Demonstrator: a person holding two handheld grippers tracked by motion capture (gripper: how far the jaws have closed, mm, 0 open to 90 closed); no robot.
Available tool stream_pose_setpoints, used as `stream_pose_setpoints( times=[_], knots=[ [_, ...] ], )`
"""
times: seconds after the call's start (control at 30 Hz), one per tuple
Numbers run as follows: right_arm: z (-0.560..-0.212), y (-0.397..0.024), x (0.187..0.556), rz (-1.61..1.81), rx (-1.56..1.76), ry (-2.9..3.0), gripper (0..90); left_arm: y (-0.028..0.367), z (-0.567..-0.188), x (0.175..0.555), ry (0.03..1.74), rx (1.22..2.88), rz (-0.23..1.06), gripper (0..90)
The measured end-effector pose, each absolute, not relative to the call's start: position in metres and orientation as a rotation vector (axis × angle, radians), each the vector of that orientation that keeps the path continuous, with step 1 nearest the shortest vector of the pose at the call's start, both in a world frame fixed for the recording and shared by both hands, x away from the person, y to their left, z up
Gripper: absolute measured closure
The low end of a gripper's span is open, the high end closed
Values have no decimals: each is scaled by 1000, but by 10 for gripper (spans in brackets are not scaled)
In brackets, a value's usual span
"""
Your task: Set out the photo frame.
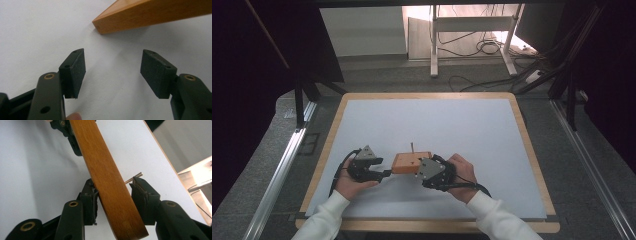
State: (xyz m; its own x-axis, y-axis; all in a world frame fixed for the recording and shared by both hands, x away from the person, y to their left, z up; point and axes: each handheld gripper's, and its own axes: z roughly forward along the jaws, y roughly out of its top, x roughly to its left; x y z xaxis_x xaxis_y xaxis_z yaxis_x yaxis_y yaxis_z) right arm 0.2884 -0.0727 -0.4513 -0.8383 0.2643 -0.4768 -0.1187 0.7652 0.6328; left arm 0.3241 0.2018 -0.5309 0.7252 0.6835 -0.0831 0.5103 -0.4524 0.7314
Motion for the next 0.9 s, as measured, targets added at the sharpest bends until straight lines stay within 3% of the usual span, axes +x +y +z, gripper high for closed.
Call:
stream_pose_setpoints(
  times=[0.9],
  knots=[
    [-432, -59, 308, 925, 34, 2441, 662, 202, -531, 325, 903, 2148, 283, 355]
  ],
)
